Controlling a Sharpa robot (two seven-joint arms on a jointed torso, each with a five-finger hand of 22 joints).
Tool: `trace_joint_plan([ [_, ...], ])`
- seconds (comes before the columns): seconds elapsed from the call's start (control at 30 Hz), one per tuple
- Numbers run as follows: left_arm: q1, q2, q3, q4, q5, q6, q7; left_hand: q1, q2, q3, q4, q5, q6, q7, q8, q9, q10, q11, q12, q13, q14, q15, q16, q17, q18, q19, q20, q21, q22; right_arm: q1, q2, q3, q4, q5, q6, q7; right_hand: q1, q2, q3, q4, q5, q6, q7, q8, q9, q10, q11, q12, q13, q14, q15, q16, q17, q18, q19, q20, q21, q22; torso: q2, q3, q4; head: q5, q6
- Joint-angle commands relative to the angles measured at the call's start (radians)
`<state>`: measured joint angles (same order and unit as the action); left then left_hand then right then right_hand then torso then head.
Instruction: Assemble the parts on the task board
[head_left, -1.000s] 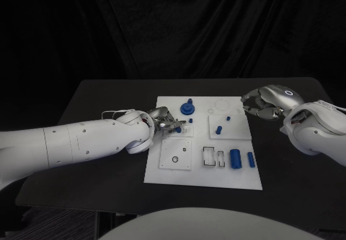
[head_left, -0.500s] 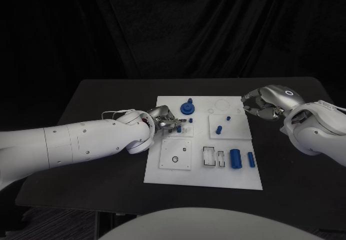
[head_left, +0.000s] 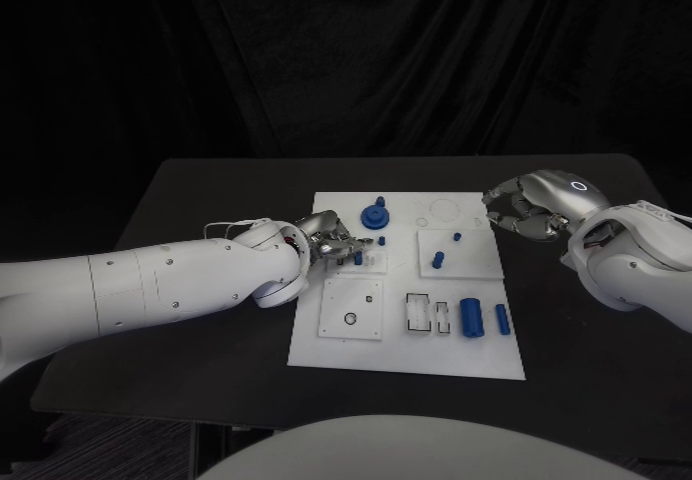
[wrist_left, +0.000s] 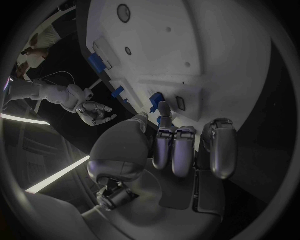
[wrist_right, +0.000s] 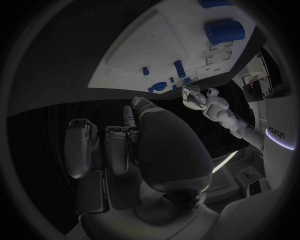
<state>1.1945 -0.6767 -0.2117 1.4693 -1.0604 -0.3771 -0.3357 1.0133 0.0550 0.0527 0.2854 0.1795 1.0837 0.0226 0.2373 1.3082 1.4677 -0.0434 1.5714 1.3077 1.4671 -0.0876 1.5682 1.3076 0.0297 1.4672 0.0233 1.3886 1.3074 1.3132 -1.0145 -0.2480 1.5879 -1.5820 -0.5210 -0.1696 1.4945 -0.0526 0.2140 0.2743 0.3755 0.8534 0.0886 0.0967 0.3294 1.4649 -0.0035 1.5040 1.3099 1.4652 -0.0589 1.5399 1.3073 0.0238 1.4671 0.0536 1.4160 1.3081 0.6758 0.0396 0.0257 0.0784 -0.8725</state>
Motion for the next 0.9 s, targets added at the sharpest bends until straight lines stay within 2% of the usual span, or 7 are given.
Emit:
trace_joint_plan([
  [0.03, -0.002, -0.007, 0.001, 0.01, 0.004, -0.046, 0.045, 0.03, -0.001, -0.006, -0.005, 0.01, -0.006, -0.008, 0.008, 0.021, 0.103, -0.007, -0.001, 0.263, 0.104, -0.009, 0.003, 0.263, 0.013, 0.021, -0.006, 0.007, 0.207, -0.002, -0.003, 0.001, 0.002, -0.003, -0.014, -0.006, -0.005, -0.006, 0.006, -0.002, 0.004, 0.005, 0.001, -0.005, -0.001, 0.037, -0.002, -0.002, 0.196, 0.095, -0.006, -0.005, 0.237, 0.015, 0.023, -0.007, -0.003, 0.21, -0.001, -0.0002, 0.0008, 0.0, 0.0],
  [0.23, -0.001, -0.039, 0.001, 0.052, -0.071, -0.136, 0.087, 0.098, -0.011, -0.001, -0.013, 0.042, -0.017, -0.012, 0.027, 0.029, 0.103, -0.01, -0.001, 0.263, 0.104, -0.012, 0.003, 0.263, 0.01, 0.029, -0.009, 0.022, 0.212, -0.002, -0.008, 0.001, 0.004, -0.003, -0.021, -0.001, -0.005, -0.005, 0.008, -0.002, 0.005, 0.006, 0.001, -0.006, -0.002, 0.037, -0.002, -0.003, 0.195, 0.095, -0.007, -0.006, 0.236, 0.015, 0.023, -0.007, -0.003, 0.21, -0.002, -0.0003, -0.0002, -0.001, 0.0],
  [0.33, 0.011, -0.06, 0.001, 0.076, -0.107, -0.165, 0.096, 0.135, -0.018, 0.004, -0.009, 0.057, -0.023, -0.016, 0.04, 0.029, 0.103, -0.013, -0.001, 0.263, 0.104, -0.015, 0.003, 0.263, 0.008, 0.034, -0.011, 0.031, 0.214, -0.002, -0.008, 0.001, 0.003, -0.003, -0.025, 0.0, -0.005, -0.005, 0.008, -0.002, 0.005, 0.006, 0.001, -0.006, -0.002, 0.037, -0.002, -0.003, 0.195, 0.095, -0.007, -0.006, 0.236, 0.015, 0.023, -0.007, -0.003, 0.21, -0.003, -0.0002, 0.0001, -0.001, 0.0],
  [0.43, 0.036, -0.077, 0.001, 0.09, -0.125, -0.177, 0.103, 0.159, -0.025, 0.008, -0.005, 0.063, -0.034, -0.015, 0.048, 0.029, 0.103, -0.014, -0.001, 0.263, 0.104, -0.015, 0.003, 0.263, 0.007, 0.036, -0.012, 0.036, 0.216, -0.002, -0.007, 0.001, 0.002, -0.003, -0.03, 0.001, -0.005, -0.005, 0.008, -0.002, 0.005, 0.006, 0.001, -0.006, -0.002, 0.037, -0.002, -0.003, 0.195, 0.095, -0.007, -0.006, 0.236, 0.015, 0.023, -0.007, -0.003, 0.21, -0.003, -0.0004, 0.001, 0.0, 0.0],
  [0.6, 0.099, -0.096, 0.001, 0.103, -0.139, -0.161, 0.108, 0.174, -0.028, 0.01, -0.001, 0.063, -0.044, -0.014, 0.057, 0.031, 0.103, -0.013, -0.001, 0.263, 0.104, -0.015, 0.003, 0.263, 0.004, 0.042, -0.012, 0.047, 0.219, -0.002, -0.008, 0.001, 0.003, -0.003, -0.042, 0.006, -0.004, -0.007, 0.008, -0.003, 0.005, 0.006, 0.001, -0.006, -0.002, 0.038, -0.002, -0.002, 0.196, 0.096, -0.007, -0.004, 0.237, 0.015, 0.024, -0.007, -0.002, 0.211, -0.004, -0.0022, 0.0, 0.012, 0.0],
  [0.7, 0.134, -0.098, 0.001, 0.098, -0.142, -0.141, 0.103, 0.194, -0.036, 0.011, 0.0, 0.069, -0.048, -0.016, 0.074, 0.031, 0.103, -0.014, -0.001, 0.263, 0.104, -0.016, 0.003, 0.263, -0.001, 0.05, -0.013, 0.066, 0.225, -0.002, -0.008, 0.001, 0.003, -0.003, -0.047, 0.009, -0.004, -0.007, 0.008, -0.003, 0.005, 0.006, 0.001, -0.006, -0.002, 0.038, -0.002, -0.002, 0.196, 0.096, -0.007, -0.004, 0.237, 0.015, 0.024, -0.007, -0.002, 0.211, -0.005, -0.0007, -0.0014, 0.016, 0.0],
  [0.9, 0.165, -0.076, 0.001, 0.048, -0.145, -0.054, 0.044, 0.225, -0.038, 0.024, 0.0, 0.066, -0.06, -0.016, 0.076, 0.026, 0.103, -0.015, -0.001, 0.263, 0.104, -0.017, 0.003, 0.263, 0.0, 0.05, -0.014, 0.065, 0.225, -0.002, -0.003, 0.001, 0.006, -0.003, -0.053, 0.011, -0.002, -0.007, 0.01, -0.005, 0.006, 0.008, 0.0, -0.005, -0.002, 0.04, -0.003, 0.0, 0.198, 0.096, -0.007, -0.003, 0.238, 0.014, 0.026, -0.007, 0.001, 0.212, -0.001, 0.0031, -0.0039, 0.018, 0.0],
])
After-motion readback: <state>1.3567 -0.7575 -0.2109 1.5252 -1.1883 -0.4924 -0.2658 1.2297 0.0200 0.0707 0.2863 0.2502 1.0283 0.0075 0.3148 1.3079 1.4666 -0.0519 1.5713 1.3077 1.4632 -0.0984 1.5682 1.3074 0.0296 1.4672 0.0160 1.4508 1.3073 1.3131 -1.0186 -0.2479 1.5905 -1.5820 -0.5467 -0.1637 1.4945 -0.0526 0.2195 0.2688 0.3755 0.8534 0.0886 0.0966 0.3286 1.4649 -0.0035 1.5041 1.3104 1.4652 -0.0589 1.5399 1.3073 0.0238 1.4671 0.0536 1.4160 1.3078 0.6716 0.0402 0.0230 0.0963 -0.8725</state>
